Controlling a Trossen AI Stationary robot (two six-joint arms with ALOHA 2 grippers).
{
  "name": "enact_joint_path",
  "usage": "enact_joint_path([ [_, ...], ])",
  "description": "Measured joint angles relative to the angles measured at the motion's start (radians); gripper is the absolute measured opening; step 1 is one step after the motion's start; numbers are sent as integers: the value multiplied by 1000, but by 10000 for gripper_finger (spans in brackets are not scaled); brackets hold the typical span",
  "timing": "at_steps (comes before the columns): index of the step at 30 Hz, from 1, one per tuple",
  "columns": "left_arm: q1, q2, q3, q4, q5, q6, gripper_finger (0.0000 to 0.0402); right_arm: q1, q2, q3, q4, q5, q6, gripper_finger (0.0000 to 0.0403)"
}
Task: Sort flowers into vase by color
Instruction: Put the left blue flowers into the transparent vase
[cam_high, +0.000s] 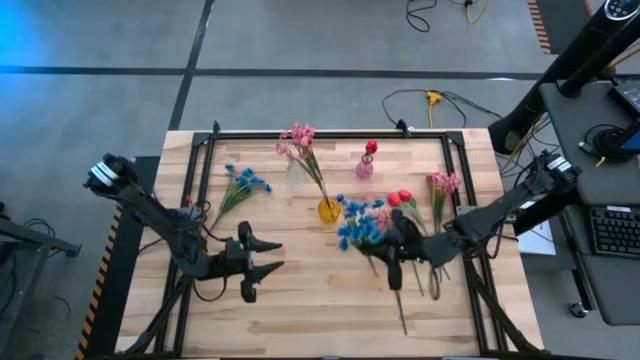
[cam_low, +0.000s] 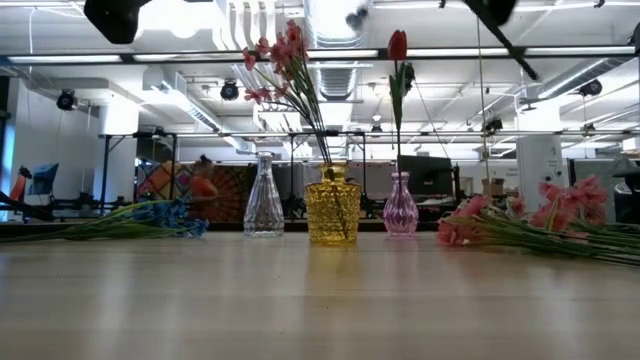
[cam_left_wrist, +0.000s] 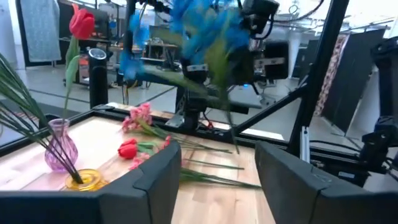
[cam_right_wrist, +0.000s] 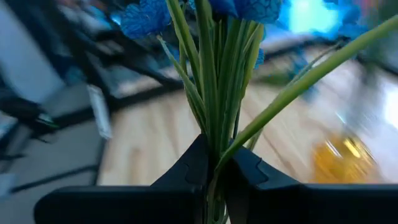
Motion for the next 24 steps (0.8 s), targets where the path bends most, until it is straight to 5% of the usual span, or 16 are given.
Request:
enact_joint_path([
  [5, 20, 83, 0, 150, 6, 65, 218, 2, 67, -44, 361, -136, -217, 23],
  [9, 46, 155, 25, 239, 115, 142, 228, 2, 143, -33, 515, -177, -350, 23],
  [24, 150, 376, 229, 255, 316, 158, 229, -9, 396, 290, 417, -175, -644, 23],
])
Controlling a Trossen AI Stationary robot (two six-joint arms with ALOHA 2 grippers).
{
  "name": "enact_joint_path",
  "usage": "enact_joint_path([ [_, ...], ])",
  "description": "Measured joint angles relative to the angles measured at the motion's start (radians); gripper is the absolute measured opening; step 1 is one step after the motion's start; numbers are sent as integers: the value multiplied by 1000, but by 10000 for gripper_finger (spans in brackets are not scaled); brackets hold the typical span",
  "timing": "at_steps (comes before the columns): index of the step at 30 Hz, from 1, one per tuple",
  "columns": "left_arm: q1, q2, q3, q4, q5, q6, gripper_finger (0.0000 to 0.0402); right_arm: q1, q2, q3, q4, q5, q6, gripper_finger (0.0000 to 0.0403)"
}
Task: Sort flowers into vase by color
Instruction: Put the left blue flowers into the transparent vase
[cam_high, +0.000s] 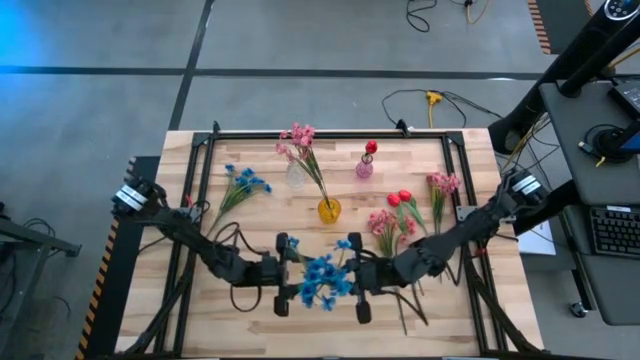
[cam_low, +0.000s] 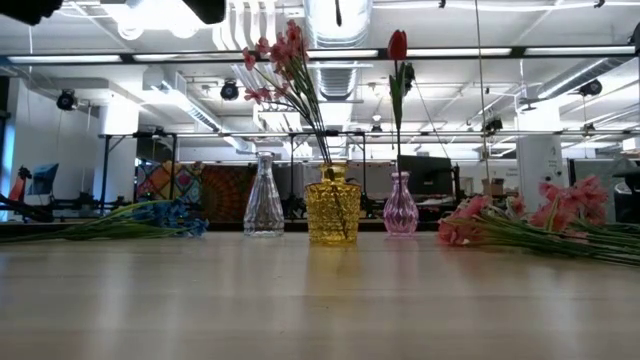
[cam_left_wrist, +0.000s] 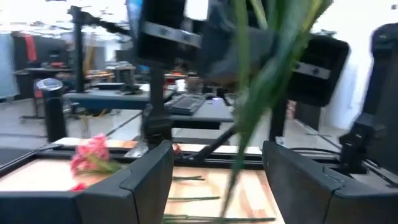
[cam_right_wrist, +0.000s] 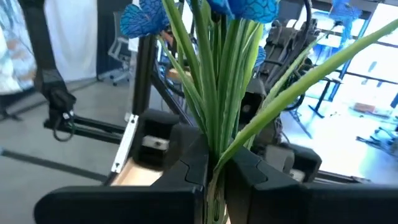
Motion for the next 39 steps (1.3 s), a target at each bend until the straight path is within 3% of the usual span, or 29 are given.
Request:
enact_joint_path([
  [3, 2, 23, 22, -6, 55, 12, 229, -10, 28, 61, -67, 0, -15, 23],
  [10, 13, 28, 46, -14, 44, 11, 208, -28, 67, 111, -94, 0, -36, 23],
  [17, 12, 26, 44, -14, -48, 11, 102, -30, 62, 106, -98, 5, -4, 27],
  [23, 11, 26, 44, -14, -52, 18, 10, -34, 44, 106, -144, 7, 76, 86],
  [31, 7, 13, 44, -18, -60, 29, 8, -34, 14, 123, -252, 7, 120, 179],
  [39, -8, -117, -16, -52, -88, 35, 3, -33, -88, 144, -469, 4, 228, 215],
])
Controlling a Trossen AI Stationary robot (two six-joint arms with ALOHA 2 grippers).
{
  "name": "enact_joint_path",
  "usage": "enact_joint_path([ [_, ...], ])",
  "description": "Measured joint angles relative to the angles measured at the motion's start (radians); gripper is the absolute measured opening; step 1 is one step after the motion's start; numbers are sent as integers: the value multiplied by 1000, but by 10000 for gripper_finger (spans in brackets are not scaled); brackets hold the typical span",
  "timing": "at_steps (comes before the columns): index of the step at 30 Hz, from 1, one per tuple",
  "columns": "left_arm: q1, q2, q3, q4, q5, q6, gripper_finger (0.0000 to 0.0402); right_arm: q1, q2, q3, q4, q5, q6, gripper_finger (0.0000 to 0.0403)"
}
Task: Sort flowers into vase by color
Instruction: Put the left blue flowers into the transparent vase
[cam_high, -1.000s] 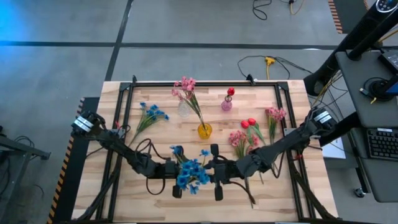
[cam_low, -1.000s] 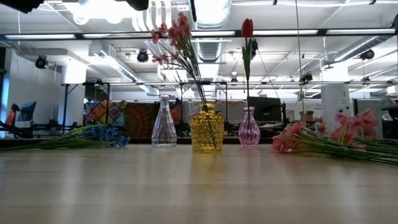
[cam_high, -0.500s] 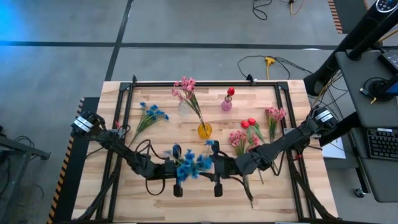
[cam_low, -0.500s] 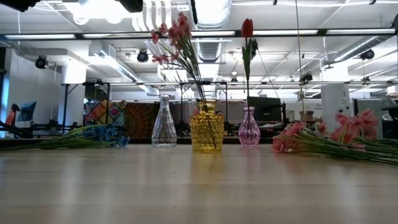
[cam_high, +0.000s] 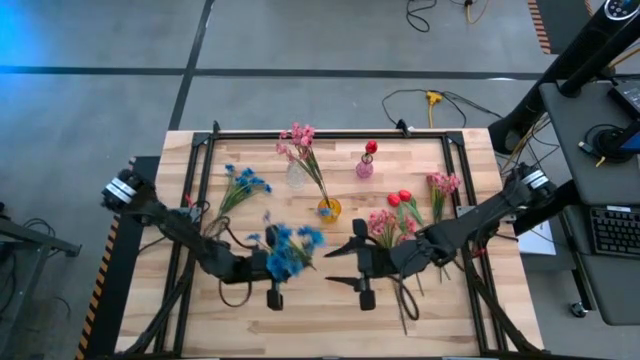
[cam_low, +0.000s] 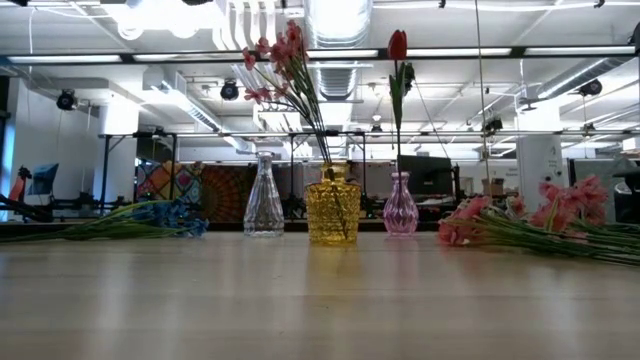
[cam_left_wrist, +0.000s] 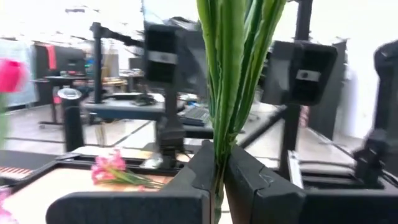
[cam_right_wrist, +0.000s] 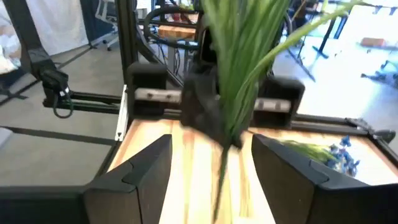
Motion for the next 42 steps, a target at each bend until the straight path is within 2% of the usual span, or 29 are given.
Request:
enact_joint_path([
  [6, -13, -178, -110, -38, -172, 13, 3, 0, -73, -1, -102, 4, 38, 215],
  [11, 4, -329, -207, -47, -360, 75, 2, 0, -95, -16, -105, 4, 30, 215],
  [14, 54, -407, -258, -45, -407, 108, 2, -2, -92, -19, -108, 4, 18, 215],
  [17, 138, -475, -306, -30, -354, 109, 2, -10, -89, -21, -106, 3, 0, 217],
  [23, 323, -559, -378, -7, -125, 101, 2, -52, -94, -22, -127, 4, -18, 217],
  [34, 460, -530, -392, -10, -92, 127, 2, -198, -155, -31, -258, 0, -20, 217],
  [39, 539, -501, -398, 0, 16, 87, 2, -244, -193, -52, -261, -7, -34, 217],
  [42, 595, -498, -398, 14, 79, 80, 2, -268, -214, -70, -254, -46, -34, 217],
])
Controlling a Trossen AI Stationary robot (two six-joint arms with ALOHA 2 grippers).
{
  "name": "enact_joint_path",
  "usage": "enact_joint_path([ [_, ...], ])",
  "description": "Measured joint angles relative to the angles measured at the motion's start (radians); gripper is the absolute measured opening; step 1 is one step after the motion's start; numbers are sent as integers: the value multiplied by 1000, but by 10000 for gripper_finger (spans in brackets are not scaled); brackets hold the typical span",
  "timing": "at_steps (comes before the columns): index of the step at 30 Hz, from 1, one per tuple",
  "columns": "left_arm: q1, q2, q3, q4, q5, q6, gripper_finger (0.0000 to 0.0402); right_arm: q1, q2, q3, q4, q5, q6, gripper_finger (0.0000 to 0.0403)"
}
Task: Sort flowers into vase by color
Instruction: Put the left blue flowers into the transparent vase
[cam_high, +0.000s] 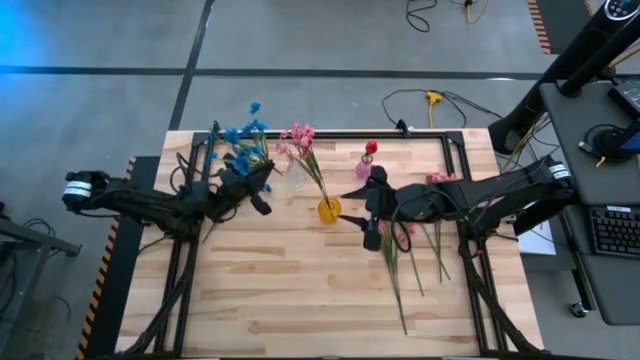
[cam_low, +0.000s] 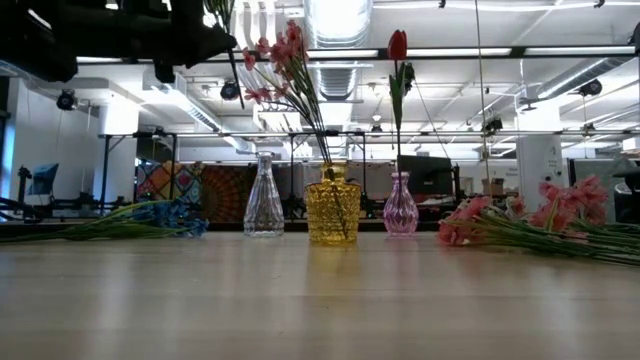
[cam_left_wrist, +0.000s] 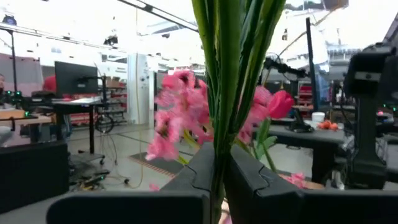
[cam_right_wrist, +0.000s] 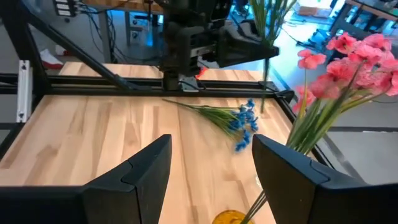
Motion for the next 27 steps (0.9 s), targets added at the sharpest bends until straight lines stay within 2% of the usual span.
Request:
enact_joint_path([
  [3, 53, -1, 0, 4, 62, -13, 2, -24, -18, -23, 11, -33, 0, 217],
  [9, 145, 21, 0, 3, 165, -64, 2, -76, -50, -68, 14, -34, 9, 217],
  [13, 156, 37, -22, 47, 182, -71, 2, -89, -72, -101, 35, -37, 17, 217],
  [19, 168, 41, -112, 240, 181, -56, 2, -89, -105, -123, 61, -38, 18, 217],
  [27, 207, 74, -126, 273, 155, -57, 2, -89, -100, -123, 86, -38, 0, 217],
])
